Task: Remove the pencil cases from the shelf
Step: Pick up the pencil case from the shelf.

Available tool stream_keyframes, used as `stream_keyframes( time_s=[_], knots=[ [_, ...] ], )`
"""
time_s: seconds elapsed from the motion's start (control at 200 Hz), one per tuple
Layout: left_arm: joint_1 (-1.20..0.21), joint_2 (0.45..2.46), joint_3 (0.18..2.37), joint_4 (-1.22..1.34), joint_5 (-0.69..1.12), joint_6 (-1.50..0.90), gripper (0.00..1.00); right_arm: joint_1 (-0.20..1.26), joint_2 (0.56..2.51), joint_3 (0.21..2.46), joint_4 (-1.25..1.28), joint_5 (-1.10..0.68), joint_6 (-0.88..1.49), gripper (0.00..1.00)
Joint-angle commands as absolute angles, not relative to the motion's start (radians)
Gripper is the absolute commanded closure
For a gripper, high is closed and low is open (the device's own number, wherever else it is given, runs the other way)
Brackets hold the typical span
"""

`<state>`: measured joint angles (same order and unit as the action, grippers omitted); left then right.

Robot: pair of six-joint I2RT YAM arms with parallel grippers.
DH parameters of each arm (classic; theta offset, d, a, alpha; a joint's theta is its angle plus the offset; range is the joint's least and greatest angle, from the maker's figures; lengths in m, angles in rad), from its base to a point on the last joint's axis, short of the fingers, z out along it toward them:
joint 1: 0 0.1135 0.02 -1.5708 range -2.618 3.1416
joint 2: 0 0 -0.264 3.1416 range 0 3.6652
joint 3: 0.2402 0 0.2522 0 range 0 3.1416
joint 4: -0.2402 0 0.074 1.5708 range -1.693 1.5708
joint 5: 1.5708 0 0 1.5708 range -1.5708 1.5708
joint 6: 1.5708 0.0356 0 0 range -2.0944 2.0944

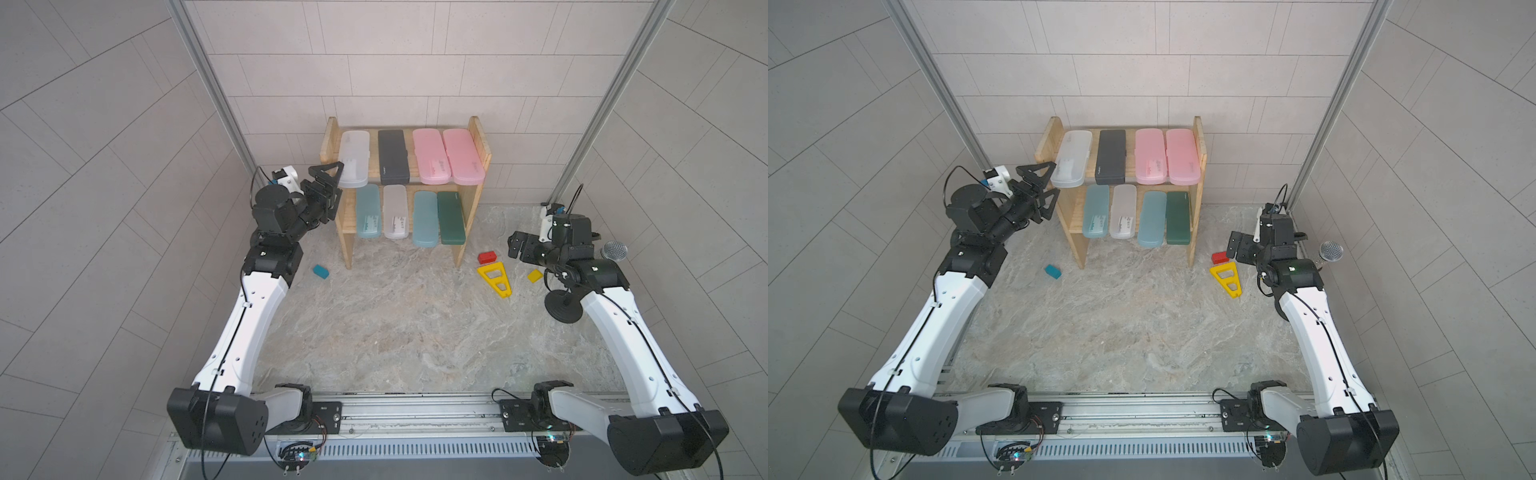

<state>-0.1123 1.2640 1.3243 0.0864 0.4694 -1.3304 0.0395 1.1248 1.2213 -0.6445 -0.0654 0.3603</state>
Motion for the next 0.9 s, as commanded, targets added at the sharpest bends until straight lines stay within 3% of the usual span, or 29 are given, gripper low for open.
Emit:
stream_keyframes(
  time_s=[0.0, 0.32, 0.73, 0.896],
  knots=[
    [-0.126, 1.287, 1.370, 0.075, 0.464, -1.319, 0.12, 0.043, 1.138, 1.260, -0.670, -0.070, 0.364, 0.01],
    [-0.136, 1.330, 1.420, 0.054, 0.456, -1.313, 0.35, 0.043, 1.154, 1.291, -0.684, -0.078, 0.350, 0.03],
    [-0.135, 1.336, 1.448, 0.048, 0.465, -1.312, 1.00, 0.043, 1.137, 1.327, -0.699, -0.077, 0.327, 0.08],
    [-0.135, 1.284, 1.397, 0.076, 0.458, -1.248, 1.00, 0.044, 1.083, 1.341, -0.679, -0.100, 0.340, 0.07]
  ],
)
